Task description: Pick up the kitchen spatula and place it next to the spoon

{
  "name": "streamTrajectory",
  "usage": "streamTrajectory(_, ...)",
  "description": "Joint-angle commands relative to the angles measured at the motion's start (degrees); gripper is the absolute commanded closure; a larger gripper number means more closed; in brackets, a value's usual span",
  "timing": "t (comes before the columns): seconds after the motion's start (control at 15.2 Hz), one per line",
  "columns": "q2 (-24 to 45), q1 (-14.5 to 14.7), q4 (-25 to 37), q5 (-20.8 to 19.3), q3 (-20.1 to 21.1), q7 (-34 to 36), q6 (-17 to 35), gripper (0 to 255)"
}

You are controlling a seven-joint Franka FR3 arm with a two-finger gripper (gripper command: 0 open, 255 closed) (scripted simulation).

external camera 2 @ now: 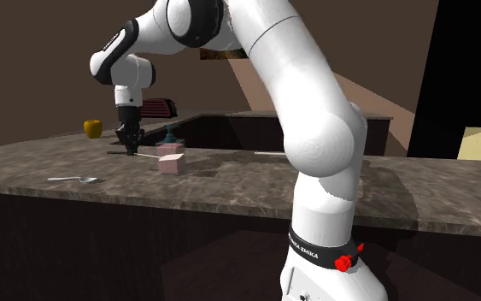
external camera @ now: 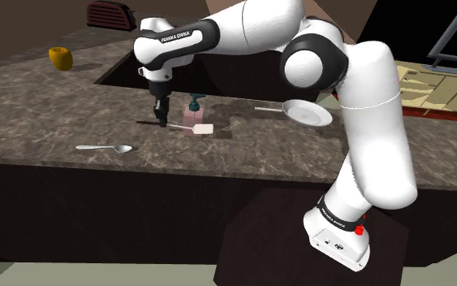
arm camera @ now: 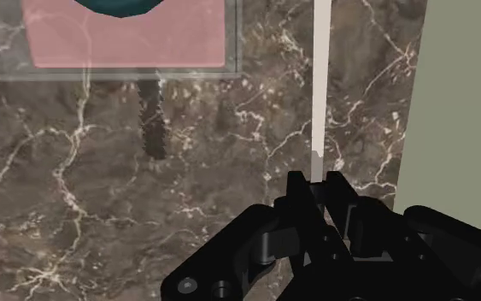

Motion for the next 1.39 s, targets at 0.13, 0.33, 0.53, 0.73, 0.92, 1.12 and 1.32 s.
streamTrajectory(0.13,13.2,-1.1,21.9,0.6,1.1,2.8,-8.4,255)
streamTrajectory(0.33,17.5,-1.5,28.0,0.7,1.5,3.5,-10.1,255)
streamTrajectory(0.53,17.8,-1.4,26.3,0.8,1.5,3.2,-8.0,255)
streamTrajectory(0.73,18.4,-1.3,24.9,0.9,1.5,2.9,-6.2,255)
streamTrajectory(0.92,19.1,-1.2,23.8,1.1,1.6,2.6,-4.4,255)
streamTrajectory(1.12,19.9,-1.2,23.0,1.2,1.7,2.3,-2.7,255)
streamTrajectory(1.32,19.9,-1.2,23.0,1.2,1.7,2.3,-2.7,255)
